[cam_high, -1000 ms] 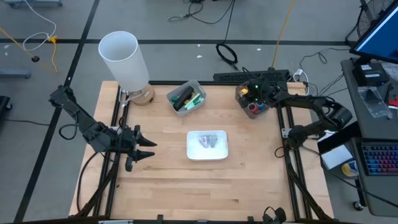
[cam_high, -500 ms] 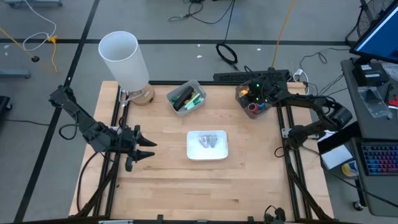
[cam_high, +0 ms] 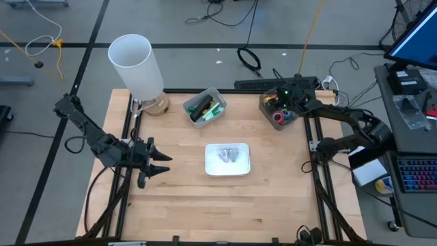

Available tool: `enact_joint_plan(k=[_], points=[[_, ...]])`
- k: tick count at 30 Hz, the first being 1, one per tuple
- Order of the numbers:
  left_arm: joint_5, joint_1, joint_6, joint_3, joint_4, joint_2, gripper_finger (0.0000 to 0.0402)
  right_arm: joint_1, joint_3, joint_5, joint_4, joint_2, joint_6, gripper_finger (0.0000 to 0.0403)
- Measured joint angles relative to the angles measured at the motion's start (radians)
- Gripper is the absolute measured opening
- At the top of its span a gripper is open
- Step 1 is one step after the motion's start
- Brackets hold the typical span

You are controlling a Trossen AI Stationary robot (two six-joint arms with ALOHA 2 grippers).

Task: Pick and place Stapler, Stapler remover, tape
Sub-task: Return to Home Position

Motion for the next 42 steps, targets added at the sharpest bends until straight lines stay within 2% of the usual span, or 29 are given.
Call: enact_joint_plan(k=[6, 12, 17, 28, 42], points=[[0.0, 0.0, 0.022, 0.0, 0.0, 0.0, 0.0186, -0.001, 0.0, 0.073, -0.001, -0.116, -0.039, 0.021], [0.0, 0.0, 0.044, 0.0, 0.0, 0.0, 0.0186, -0.001, 0.0, 0.024, -0.049, -0.152, -0.073, 0.0187], [0.0, 0.0, 0.042, 0.0, 0.0, 0.0, 0.0186, 0.0, 0.0, 0.013, -0.066, -0.112, -0.084, 0.0187], [0.0, 0.0, 0.039, 0.0, 0.028, 0.0, 0.0186, 0.0, 0.0, 0.015, 0.055, 0.053, -0.109, 0.0218], [0.0, 0.0, 0.035, 0.0, 0.029, 0.0, 0.0186, -0.001, 0.0, 0.016, 0.064, 0.065, -0.108, 0.0208]])
